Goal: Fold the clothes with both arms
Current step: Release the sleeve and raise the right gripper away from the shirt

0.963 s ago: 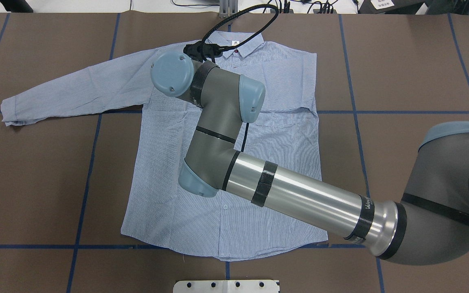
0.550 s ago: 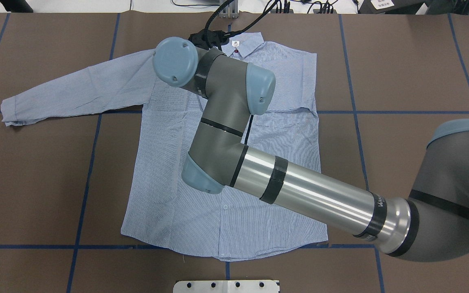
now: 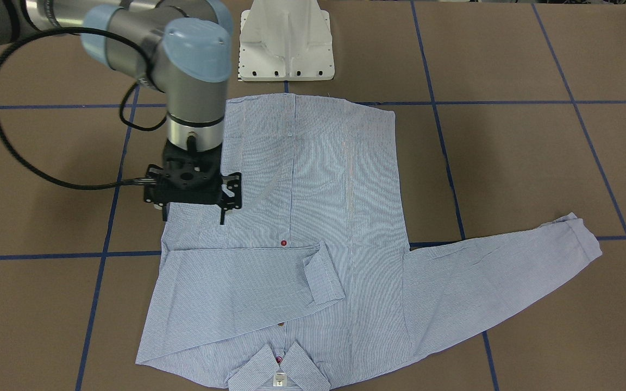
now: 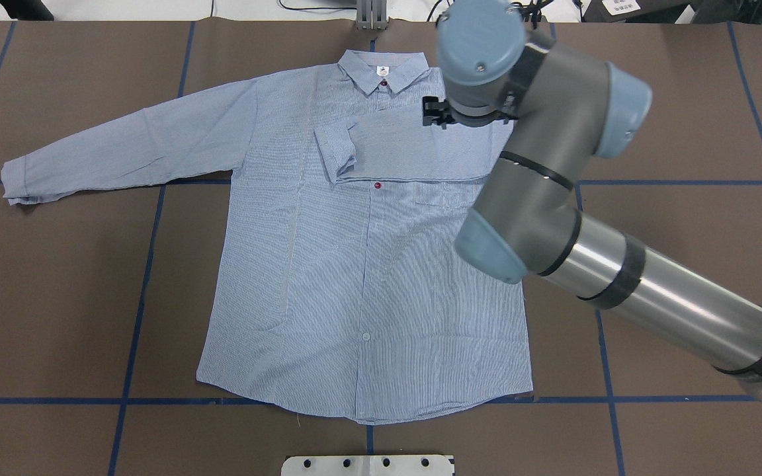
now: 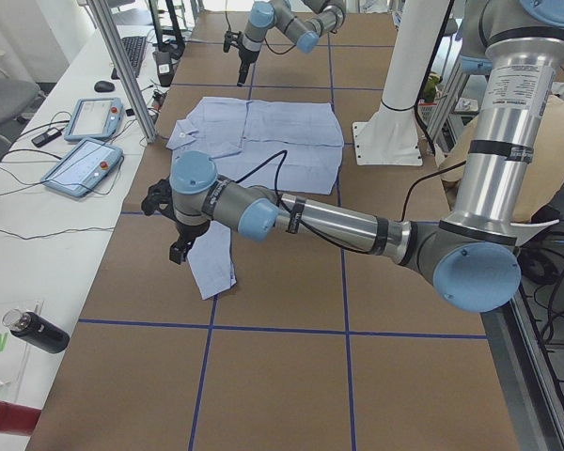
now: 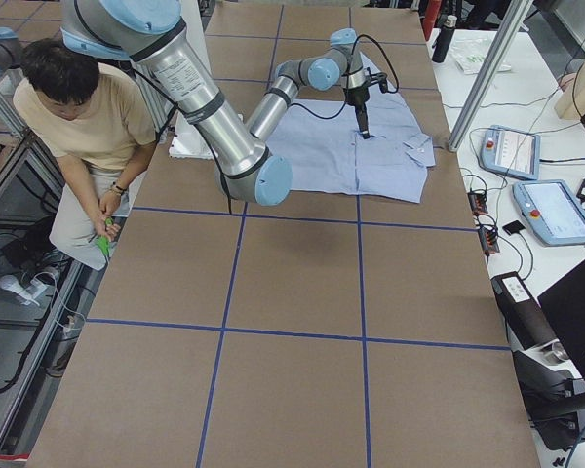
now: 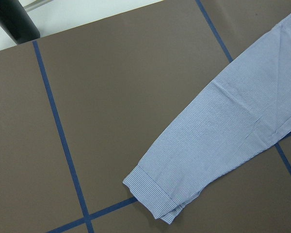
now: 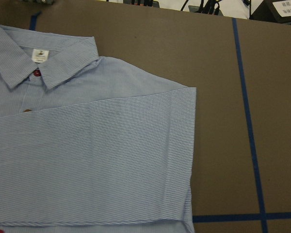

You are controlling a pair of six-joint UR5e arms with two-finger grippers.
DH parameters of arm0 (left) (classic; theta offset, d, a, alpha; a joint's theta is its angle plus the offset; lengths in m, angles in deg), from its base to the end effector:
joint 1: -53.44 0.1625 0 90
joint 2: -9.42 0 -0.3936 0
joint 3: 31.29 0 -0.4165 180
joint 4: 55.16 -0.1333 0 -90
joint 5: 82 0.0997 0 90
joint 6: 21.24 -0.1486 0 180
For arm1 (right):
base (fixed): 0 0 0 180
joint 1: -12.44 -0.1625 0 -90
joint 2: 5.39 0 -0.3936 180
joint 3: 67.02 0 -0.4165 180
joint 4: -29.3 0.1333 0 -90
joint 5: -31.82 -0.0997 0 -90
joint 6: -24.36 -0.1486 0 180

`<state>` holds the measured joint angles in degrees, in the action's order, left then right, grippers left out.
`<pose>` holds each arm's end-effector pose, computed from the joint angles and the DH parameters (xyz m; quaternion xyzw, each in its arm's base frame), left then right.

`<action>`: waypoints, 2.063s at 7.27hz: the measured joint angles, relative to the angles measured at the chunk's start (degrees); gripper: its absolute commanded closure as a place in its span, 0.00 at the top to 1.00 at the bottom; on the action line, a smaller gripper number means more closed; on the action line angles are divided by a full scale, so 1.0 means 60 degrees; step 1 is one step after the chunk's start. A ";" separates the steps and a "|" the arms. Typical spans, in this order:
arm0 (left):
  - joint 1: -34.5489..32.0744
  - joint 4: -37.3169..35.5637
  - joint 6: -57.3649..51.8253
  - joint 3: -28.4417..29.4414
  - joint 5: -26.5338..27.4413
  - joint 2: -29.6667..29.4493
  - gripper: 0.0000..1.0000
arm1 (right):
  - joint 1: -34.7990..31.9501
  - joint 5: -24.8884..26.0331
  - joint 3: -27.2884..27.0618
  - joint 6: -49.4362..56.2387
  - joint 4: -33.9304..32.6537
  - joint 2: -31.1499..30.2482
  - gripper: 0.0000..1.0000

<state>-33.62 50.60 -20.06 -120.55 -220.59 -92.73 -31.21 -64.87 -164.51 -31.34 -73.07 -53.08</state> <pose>0.0102 -0.6250 0.5068 0.1996 0.4074 0.1102 0.8844 -0.4284 -0.5689 0.1921 0.1585 -0.2838 0.0584 0.9439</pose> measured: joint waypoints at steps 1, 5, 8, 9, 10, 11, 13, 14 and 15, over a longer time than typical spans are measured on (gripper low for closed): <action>0.0209 0.0542 -0.0004 0.0643 0.0241 -0.0284 0.99 | -0.0728 -0.0953 -0.0306 0.0798 0.0027 -0.0629 1.00; 0.1489 0.2501 0.2131 0.2927 0.0699 -0.0686 0.98 | -0.3335 -0.4376 -0.0514 0.3324 0.0196 -0.2654 1.00; 0.2438 0.2740 0.3548 0.3870 0.0700 -0.0903 0.82 | -0.4280 -0.5853 -0.1002 0.3506 0.0211 -0.3730 1.00; 0.2728 0.2844 0.3837 0.4150 0.0704 -0.0970 0.78 | -0.4331 -0.5919 -0.1088 0.3515 0.0238 -0.3925 1.00; 0.2885 0.3116 0.3963 0.4475 0.0711 -0.0996 0.76 | -0.4349 -0.5927 -0.1110 0.3515 0.0334 -0.4056 1.00; 0.2948 0.3387 0.4008 0.4769 0.0714 -0.1010 0.75 | -0.4352 -0.5923 -0.1108 0.3514 0.0484 -0.4169 1.00; 0.2977 0.3574 0.4021 0.5048 0.0729 -0.1064 0.71 | -0.4356 -0.5918 -0.1114 0.3507 0.0663 -0.4301 1.00; 0.2980 0.3657 0.4021 0.5202 0.0738 -0.1104 0.67 | -0.4356 -0.5917 -0.1125 0.3490 0.0687 -0.4335 1.00; 0.2981 0.3772 0.4025 0.5350 0.0743 -0.1154 0.61 | -0.4357 -0.5913 -0.1132 0.3482 0.0695 -0.4353 1.00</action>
<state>-15.73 73.23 4.10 -88.45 -216.13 -99.66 -57.35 -100.35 -171.30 -10.45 -68.90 -79.19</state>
